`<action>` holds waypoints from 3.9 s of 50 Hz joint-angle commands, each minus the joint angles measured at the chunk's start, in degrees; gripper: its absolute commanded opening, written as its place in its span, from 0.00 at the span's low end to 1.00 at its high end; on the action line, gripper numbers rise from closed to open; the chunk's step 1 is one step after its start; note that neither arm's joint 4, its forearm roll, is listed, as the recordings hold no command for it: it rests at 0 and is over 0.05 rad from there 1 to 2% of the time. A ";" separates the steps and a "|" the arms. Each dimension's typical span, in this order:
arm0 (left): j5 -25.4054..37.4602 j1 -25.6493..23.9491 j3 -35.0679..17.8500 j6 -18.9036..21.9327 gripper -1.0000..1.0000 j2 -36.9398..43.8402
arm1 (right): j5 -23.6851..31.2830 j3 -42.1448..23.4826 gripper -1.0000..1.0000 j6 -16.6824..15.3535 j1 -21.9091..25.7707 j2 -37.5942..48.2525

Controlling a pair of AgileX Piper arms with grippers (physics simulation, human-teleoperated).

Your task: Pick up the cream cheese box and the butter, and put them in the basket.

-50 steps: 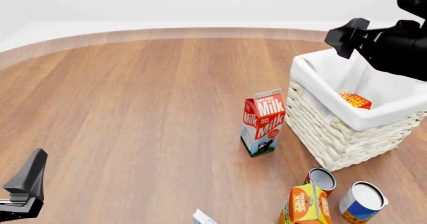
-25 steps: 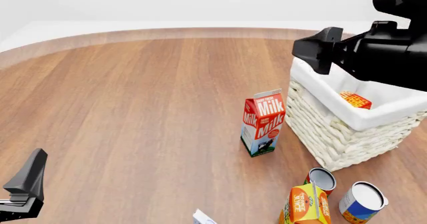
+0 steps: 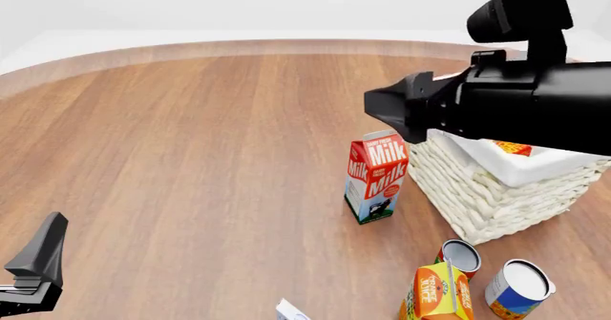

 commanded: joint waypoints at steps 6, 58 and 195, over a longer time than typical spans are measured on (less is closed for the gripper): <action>0.00 0.00 0.00 0.00 1.00 0.00 | -0.29 0.98 1.00 -1.46 7.05 1.79; 0.00 0.00 0.00 0.00 1.00 0.00 | -8.37 8.16 1.00 1.78 20.12 14.06; 0.00 0.00 0.00 0.00 1.00 0.00 | -29.68 22.76 1.00 9.63 21.30 31.22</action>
